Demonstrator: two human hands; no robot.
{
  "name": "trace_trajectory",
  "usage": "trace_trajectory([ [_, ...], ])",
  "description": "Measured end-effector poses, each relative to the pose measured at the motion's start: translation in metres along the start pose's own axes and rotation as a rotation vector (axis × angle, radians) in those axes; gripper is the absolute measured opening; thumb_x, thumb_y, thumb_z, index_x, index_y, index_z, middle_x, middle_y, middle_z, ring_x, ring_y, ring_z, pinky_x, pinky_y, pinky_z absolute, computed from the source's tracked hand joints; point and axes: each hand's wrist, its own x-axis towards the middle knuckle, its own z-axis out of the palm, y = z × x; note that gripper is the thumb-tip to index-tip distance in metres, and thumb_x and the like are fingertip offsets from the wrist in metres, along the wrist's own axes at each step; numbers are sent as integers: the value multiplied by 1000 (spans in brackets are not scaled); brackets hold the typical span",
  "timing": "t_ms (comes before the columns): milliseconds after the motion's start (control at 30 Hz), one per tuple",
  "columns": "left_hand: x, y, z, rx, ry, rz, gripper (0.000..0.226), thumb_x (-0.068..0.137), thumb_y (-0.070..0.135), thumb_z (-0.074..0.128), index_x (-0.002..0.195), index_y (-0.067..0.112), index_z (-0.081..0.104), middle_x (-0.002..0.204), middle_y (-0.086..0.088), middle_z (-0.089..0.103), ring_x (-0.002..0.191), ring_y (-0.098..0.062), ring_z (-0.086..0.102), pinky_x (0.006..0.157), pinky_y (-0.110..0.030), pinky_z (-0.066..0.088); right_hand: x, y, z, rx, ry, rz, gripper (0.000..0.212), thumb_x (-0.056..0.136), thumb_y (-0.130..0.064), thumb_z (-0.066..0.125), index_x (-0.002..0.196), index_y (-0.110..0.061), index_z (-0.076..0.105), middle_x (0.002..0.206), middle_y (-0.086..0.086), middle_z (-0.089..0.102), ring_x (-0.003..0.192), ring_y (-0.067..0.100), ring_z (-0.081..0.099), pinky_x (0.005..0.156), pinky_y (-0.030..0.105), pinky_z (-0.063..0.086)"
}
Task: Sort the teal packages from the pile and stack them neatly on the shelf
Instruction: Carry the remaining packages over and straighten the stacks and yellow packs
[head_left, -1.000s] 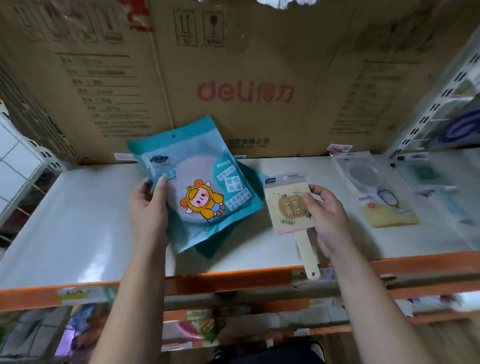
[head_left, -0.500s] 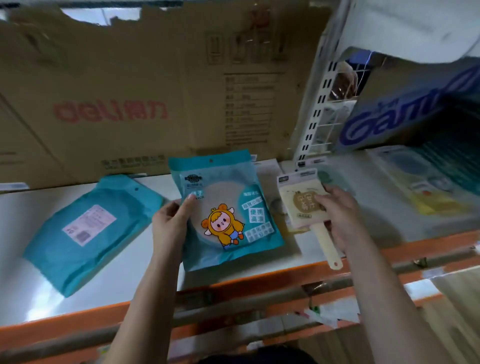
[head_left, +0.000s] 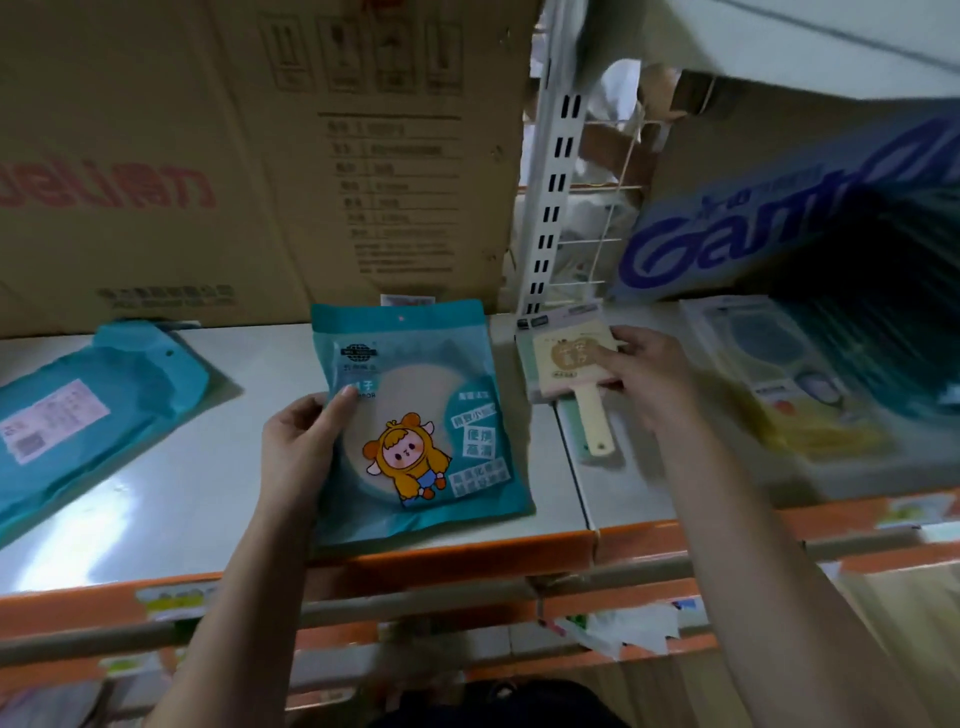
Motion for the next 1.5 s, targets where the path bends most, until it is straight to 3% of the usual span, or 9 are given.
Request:
trace_trajectory([
  [233, -1, -1, 2, -9, -20, 25, 22, 89, 37, 65, 96, 15, 67, 84, -1, 75, 75, -18, 73, 55, -22, 56, 22, 1, 3, -290, -16, -113, 23, 82, -19, 76, 103, -19, 67, 102, 2, 73, 83, 11, 70, 77, 33, 59],
  [367, 0, -1, 1, -3, -50, 35, 23, 89, 37, 64, 98, 16, 67, 88, -1, 75, 78, -19, 73, 56, -24, 57, 27, 6, 4, -390, -2, -177, 36, 81, -24, 76, 114, -12, 66, 107, 4, 72, 78, 4, 67, 66, 21, 55],
  [533, 1, -3, 1, 8, -56, 36, 24, 88, 39, 65, 99, 18, 67, 89, -1, 75, 81, -19, 73, 58, -25, 58, 26, 11, 5, -467, -4, -265, 44, 80, -26, 79, 117, -6, 66, 111, 7, 70, 64, -13, 48, 45, -1, 35],
  [633, 0, -3, 0, 3, -55, 29, 24, 88, 38, 65, 99, 18, 67, 89, 0, 75, 81, -19, 73, 58, -24, 58, 26, 13, 6, -518, 14, -306, 46, 80, -29, 79, 118, -7, 66, 111, 7, 71, 60, -15, 46, 44, -1, 33],
  [833, -3, -2, 0, 17, -33, 21, 23, 88, 39, 65, 96, 17, 68, 85, 1, 75, 76, -17, 73, 55, -21, 56, 26, 11, 7, -703, 66, -310, 60, 80, -37, 77, 128, -5, 59, 121, 13, 62, 98, 20, 60, 75, 23, 42],
  [1000, -10, 2, -1, -13, 10, -4, 27, 86, 41, 66, 94, 16, 69, 83, 0, 76, 75, -17, 73, 54, -21, 56, 20, 19, 1, -691, 2, -376, 45, 88, -36, 68, 126, -13, 61, 94, -2, 60, 72, 5, 52, 56, 16, 35],
  [1200, -34, 7, -3, -70, 45, 15, 29, 85, 45, 67, 95, 18, 69, 86, -2, 76, 75, -19, 74, 55, -23, 56, 3, 31, -19, -645, -4, -422, 23, 92, -28, 61, 112, -19, 67, 85, -13, 62, 71, -5, 53, 57, 12, 35],
  [1367, -58, 16, -2, -145, 18, -19, 45, 76, 52, 69, 101, 15, 68, 93, -9, 75, 80, -27, 74, 60, -32, 60, -22, 40, -39, -621, -8, -491, 20, 91, -24, 63, 106, -12, 69, 91, 3, 66, 80, 16, 61, 69, 26, 48],
  [1500, -81, 17, 2, -213, -24, -59, 47, 76, 47, 71, 102, 9, 66, 92, -13, 75, 78, -28, 74, 59, -31, 59, -50, 45, -55, -654, 4, -519, 22, 91, -22, 62, 108, -11, 70, 97, 6, 67, 83, 17, 62, 77, 30, 51],
])
